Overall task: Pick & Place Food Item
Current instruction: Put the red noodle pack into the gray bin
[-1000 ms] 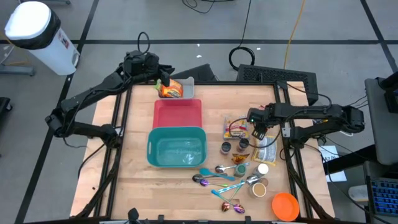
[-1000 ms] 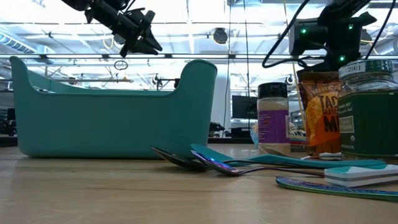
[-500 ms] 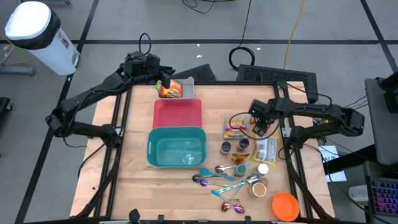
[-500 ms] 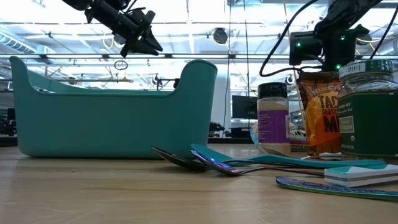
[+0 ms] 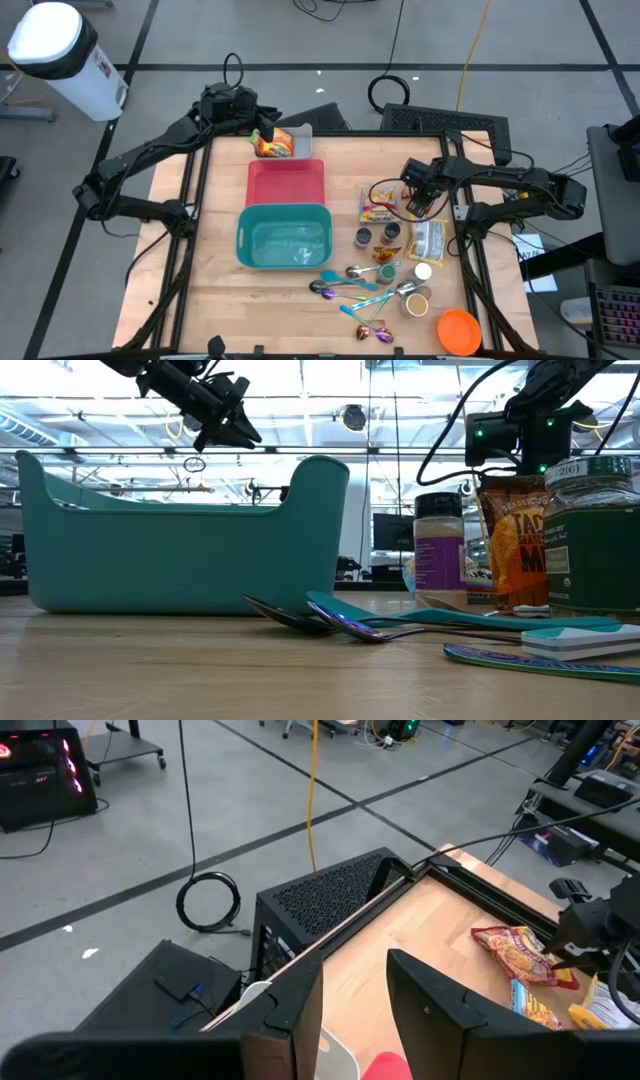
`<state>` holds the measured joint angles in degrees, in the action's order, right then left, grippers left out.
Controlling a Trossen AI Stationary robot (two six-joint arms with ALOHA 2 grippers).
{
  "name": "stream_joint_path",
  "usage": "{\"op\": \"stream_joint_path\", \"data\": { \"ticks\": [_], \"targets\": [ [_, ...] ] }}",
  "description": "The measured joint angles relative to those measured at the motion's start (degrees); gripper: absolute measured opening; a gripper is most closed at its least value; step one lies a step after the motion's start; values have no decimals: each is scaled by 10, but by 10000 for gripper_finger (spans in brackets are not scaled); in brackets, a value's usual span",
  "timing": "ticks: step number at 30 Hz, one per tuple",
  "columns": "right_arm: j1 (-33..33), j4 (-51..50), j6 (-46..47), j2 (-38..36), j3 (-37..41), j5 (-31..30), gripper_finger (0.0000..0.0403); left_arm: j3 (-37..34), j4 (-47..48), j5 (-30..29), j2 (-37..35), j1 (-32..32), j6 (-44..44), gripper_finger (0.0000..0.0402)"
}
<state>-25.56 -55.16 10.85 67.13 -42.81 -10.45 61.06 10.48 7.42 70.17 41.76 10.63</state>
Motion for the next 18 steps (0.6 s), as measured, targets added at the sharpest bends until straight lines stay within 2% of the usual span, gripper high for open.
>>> {"op": "stream_joint_path", "data": {
  "ticks": [18],
  "targets": [
    [0, 29, 35, 21, 16, 14, 120, 0, 0, 0, 0, 0, 0, 120]
  ]
}}
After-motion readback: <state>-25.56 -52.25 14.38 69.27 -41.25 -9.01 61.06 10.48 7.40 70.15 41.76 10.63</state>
